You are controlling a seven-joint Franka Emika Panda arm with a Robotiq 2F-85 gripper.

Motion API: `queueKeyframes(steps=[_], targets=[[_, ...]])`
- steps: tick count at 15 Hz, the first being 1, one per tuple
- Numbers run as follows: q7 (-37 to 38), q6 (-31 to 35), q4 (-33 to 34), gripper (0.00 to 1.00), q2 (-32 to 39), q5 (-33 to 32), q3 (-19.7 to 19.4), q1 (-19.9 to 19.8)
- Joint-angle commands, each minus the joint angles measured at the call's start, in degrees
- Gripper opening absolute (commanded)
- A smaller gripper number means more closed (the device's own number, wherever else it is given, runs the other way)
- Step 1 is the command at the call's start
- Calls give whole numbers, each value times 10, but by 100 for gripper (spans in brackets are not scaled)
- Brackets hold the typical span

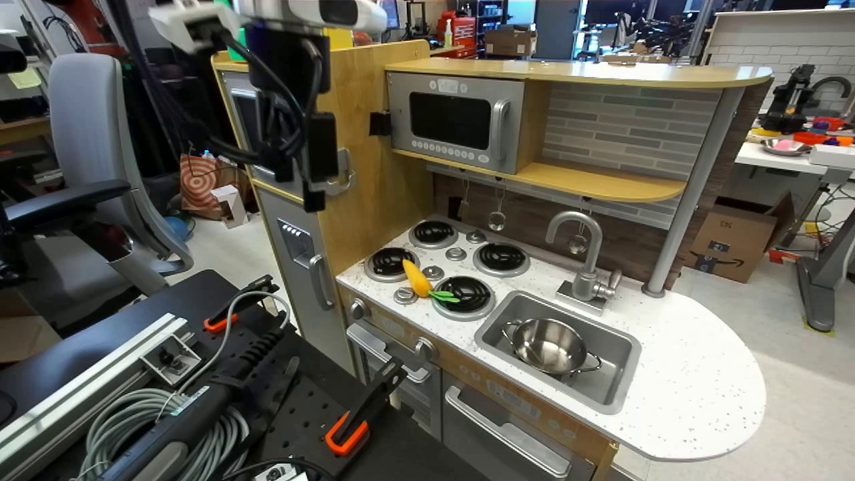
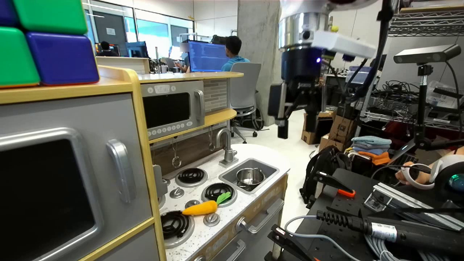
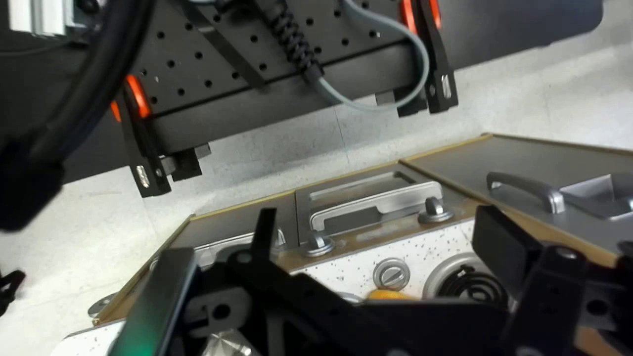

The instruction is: Put the carrot inside the silver pot

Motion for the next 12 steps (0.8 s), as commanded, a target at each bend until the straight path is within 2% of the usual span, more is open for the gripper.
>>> queueKeyframes(steps=[1, 3, 4, 5, 10, 11, 12], targets=[[91, 134, 38, 100, 113, -33, 13, -6], [146, 172, 60, 100, 158, -70, 4, -2], [138, 155, 71, 100, 161, -49, -1, 3], [117, 155, 40, 100, 135, -44, -1, 5], [127, 155, 68, 100, 162, -43, -6, 8], [236, 220, 57, 100, 171, -102, -20, 20], [246, 251, 61, 100, 184, -100, -22, 19]])
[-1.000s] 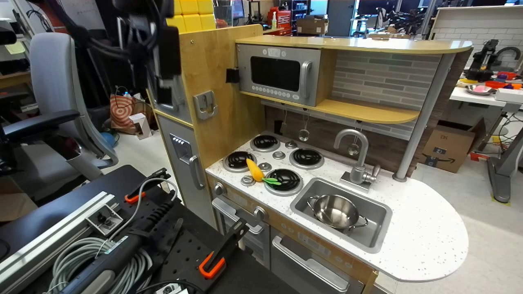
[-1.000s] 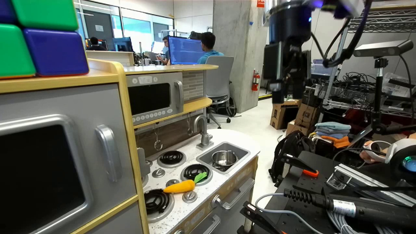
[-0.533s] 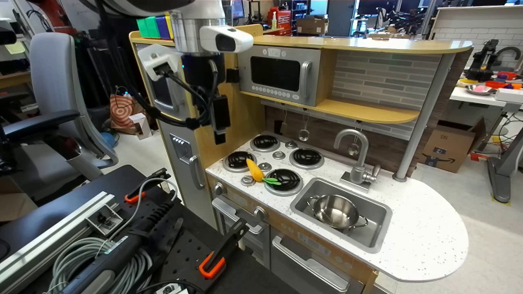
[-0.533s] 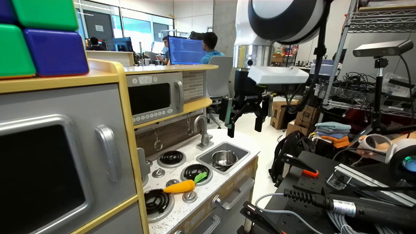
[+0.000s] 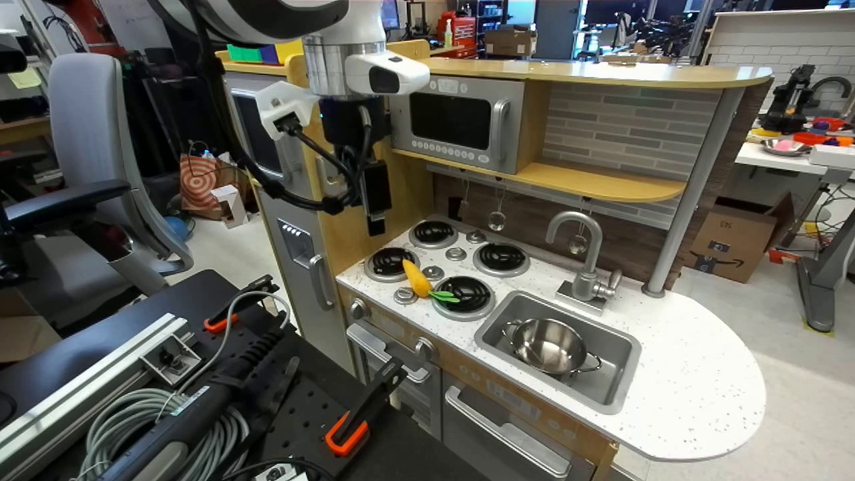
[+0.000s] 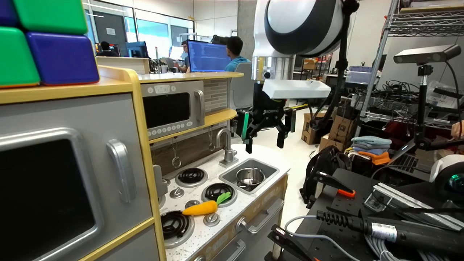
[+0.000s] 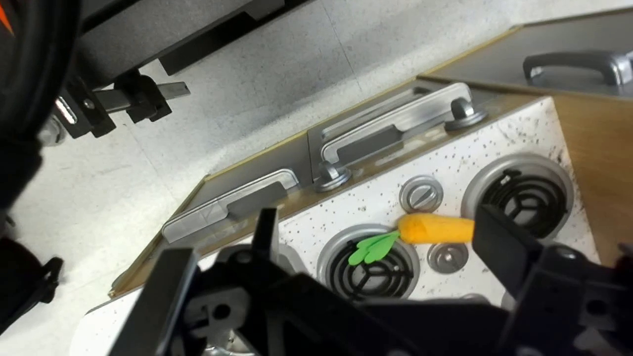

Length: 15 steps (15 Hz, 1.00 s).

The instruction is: Put the carrot inside the silver pot

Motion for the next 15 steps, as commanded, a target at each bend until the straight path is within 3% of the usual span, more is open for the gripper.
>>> queueKeyframes(steps=[1, 3, 5, 8, 9, 10, 11, 14, 15], targets=[[144, 110, 1, 100, 39, -91, -35, 22], [231, 162, 7, 100, 64, -179, -79, 35], [338, 197, 29, 100, 95, -272, -181, 100], [463, 153, 72, 100, 133, -335, -293, 199], [503, 119, 80, 100, 142, -344, -296, 210], [428, 158, 47, 100, 111, -317, -266, 167], [465, 138, 59, 100, 119, -338, -261, 164], [493, 124, 73, 100, 134, -341, -264, 180], [547, 116, 80, 100, 141, -350, -284, 201]])
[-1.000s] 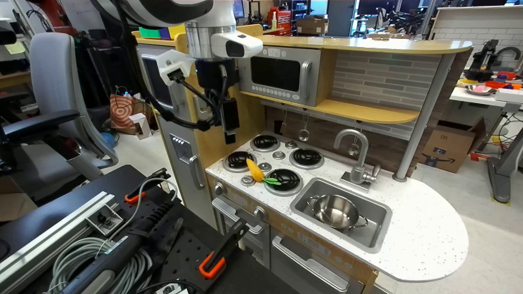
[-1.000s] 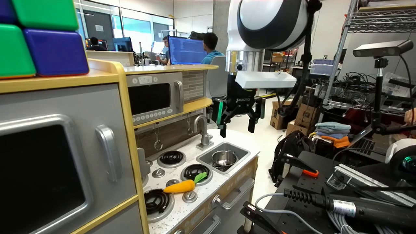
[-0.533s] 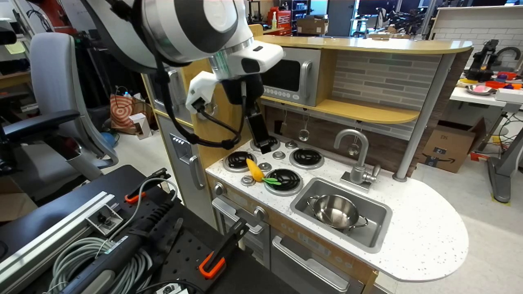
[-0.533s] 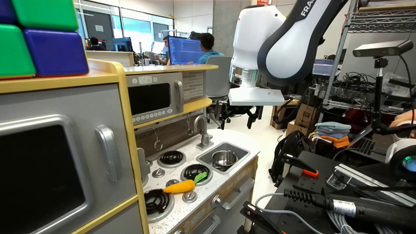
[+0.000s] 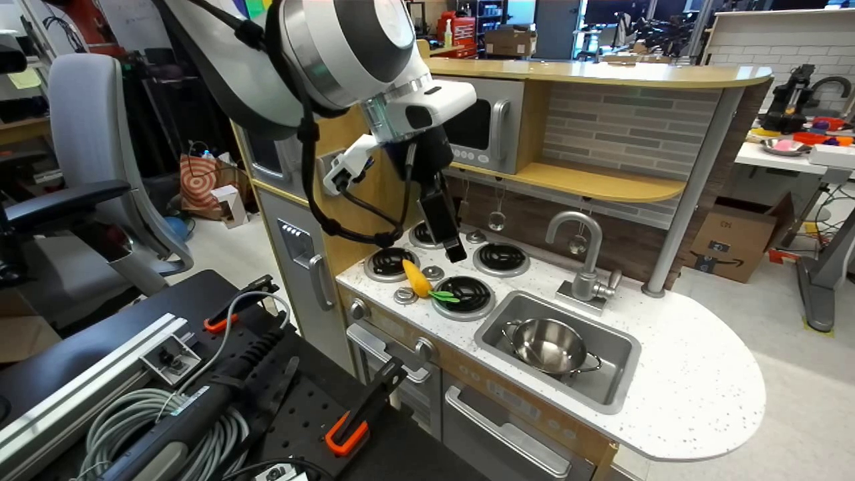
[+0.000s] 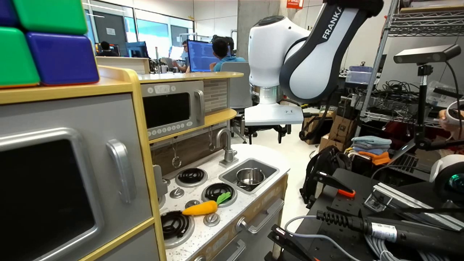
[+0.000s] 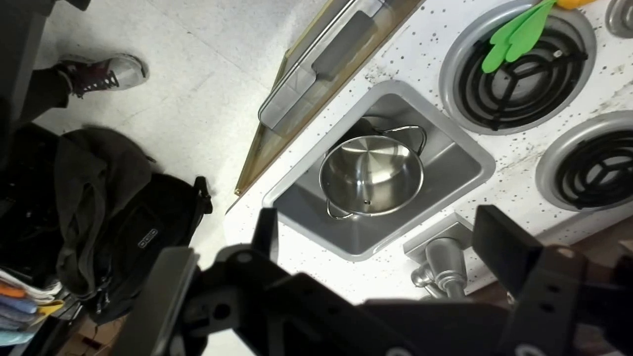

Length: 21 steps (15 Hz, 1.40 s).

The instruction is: Put the carrot inside the silver pot

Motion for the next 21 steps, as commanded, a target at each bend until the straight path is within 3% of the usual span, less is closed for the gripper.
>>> queueKeyframes(steps=[1, 7, 10, 15, 19, 21], targets=[[127, 3, 15, 100, 13, -32, -17, 16], [281, -36, 25, 100, 52, 64, 61, -10], [310, -38, 39, 100, 77, 154, 113, -32], [357, -13, 79, 100, 126, 279, 158, -54], [391, 52, 110, 100, 172, 357, 174, -65], [416, 112, 128, 100, 206, 384, 166, -48]])
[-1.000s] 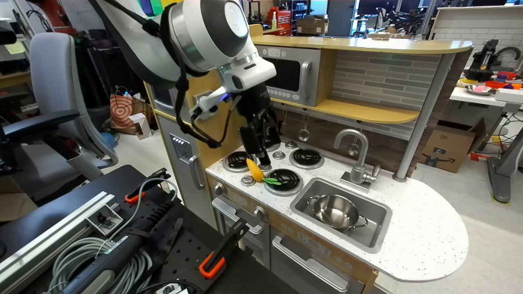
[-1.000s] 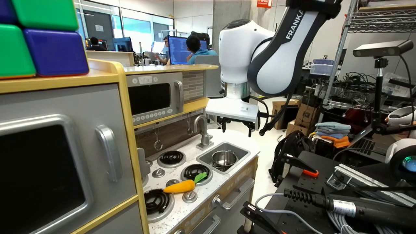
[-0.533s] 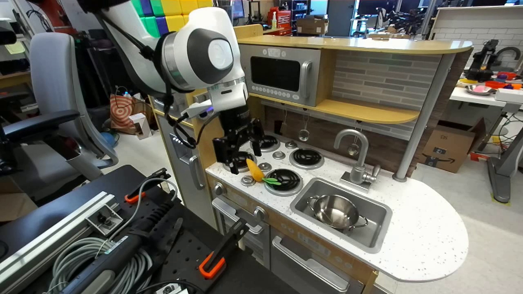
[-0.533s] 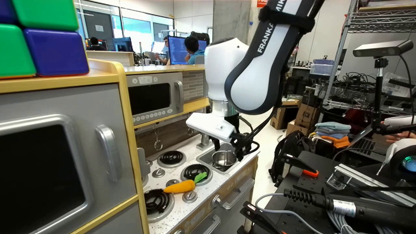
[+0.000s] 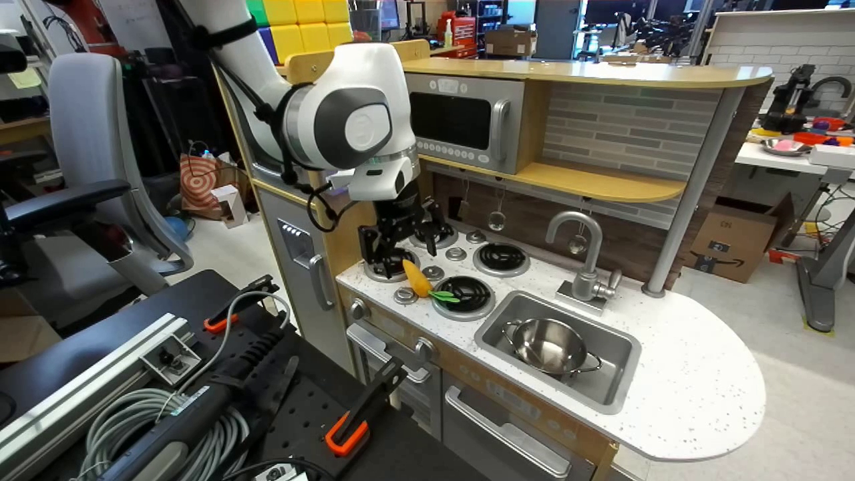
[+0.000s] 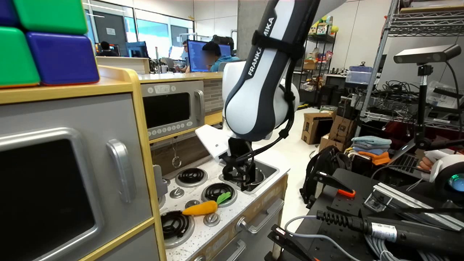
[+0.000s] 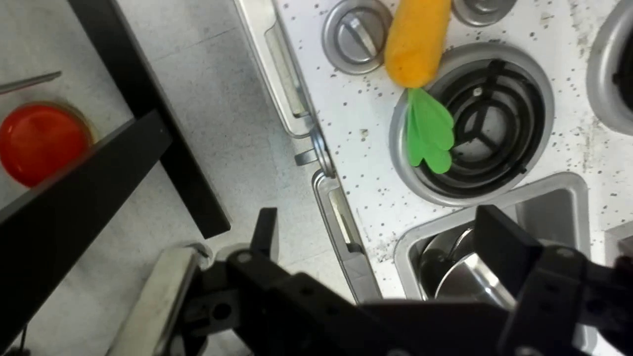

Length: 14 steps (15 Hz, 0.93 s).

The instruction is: Put the carrot inside the silver pot

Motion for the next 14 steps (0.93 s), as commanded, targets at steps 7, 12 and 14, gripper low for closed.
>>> queueKeyframes(steps=[7, 12, 14], targets=[[31, 195, 77, 100, 120, 136, -4, 44], [23, 210, 85, 100, 138, 153, -7, 52], [40, 231, 95, 100, 157, 176, -15, 69]])
